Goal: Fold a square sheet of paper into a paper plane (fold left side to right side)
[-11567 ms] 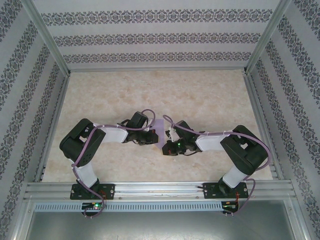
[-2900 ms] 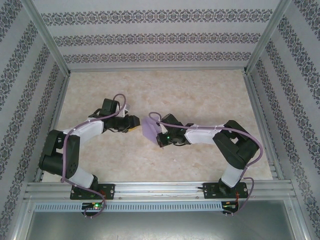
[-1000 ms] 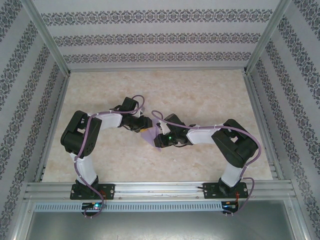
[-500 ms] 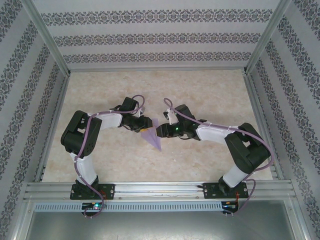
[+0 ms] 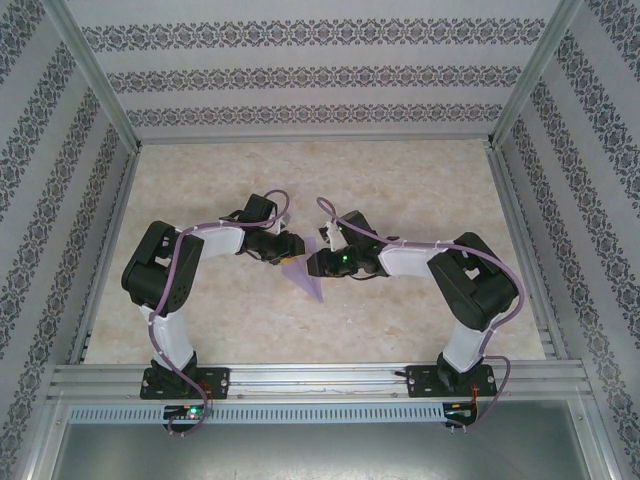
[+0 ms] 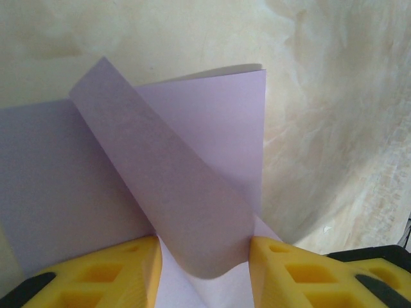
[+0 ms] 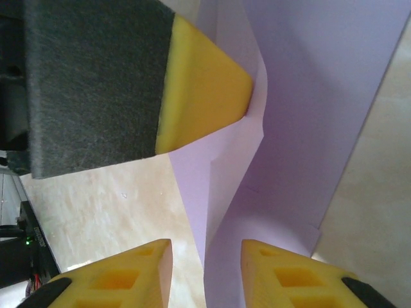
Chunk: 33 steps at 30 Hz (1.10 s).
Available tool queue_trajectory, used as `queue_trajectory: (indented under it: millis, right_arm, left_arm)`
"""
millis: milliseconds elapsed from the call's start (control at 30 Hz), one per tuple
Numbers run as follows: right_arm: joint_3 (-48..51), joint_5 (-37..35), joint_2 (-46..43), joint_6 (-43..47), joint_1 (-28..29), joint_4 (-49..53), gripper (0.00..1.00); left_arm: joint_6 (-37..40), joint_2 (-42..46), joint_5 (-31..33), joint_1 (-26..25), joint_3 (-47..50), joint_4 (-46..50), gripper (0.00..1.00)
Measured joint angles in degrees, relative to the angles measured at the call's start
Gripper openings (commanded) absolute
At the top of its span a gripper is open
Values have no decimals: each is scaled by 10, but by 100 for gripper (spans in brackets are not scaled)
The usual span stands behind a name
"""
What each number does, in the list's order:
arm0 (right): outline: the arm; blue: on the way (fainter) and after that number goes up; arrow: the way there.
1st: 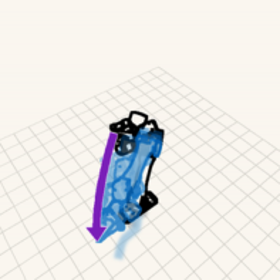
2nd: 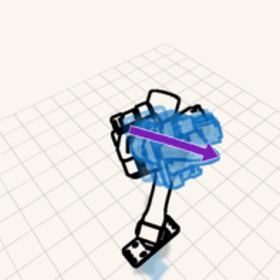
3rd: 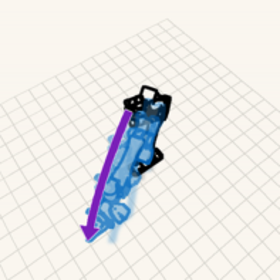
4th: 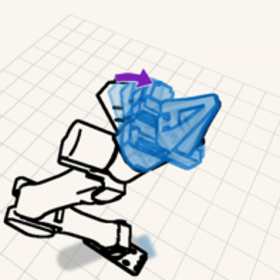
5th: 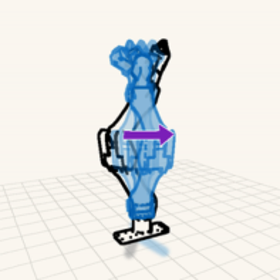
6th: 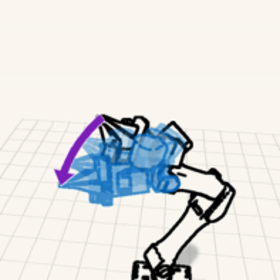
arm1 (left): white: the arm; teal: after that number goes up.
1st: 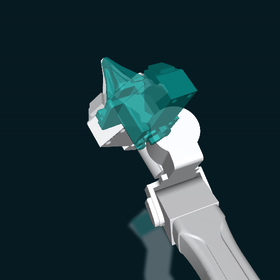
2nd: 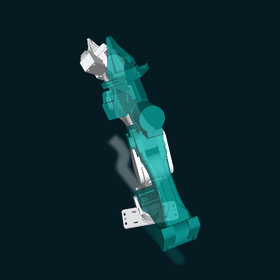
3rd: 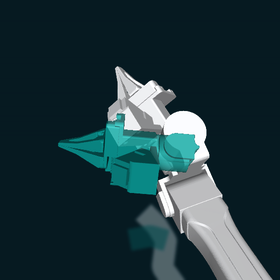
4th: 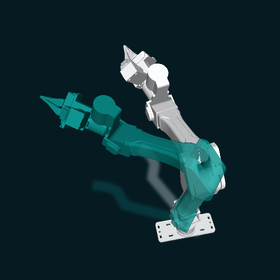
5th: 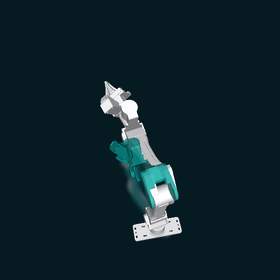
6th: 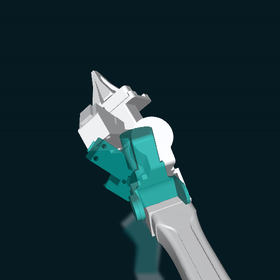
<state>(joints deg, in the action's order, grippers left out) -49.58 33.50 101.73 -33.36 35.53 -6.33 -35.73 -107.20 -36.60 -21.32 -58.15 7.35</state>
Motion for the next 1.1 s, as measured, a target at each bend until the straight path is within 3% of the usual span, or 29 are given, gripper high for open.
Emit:
queue_trajectory:
  millis: [533, 1100]
  right_arm:
    - [-6, -10, 21, -8, 3, -1, 6]
    - [-8, -37, 21, 7, 2, 21, 4]
  left_arm:
    - [0, 0, 0, 0, 0, 0, 41]
    - [4, 0, 0, 0, 0, 1, 41]
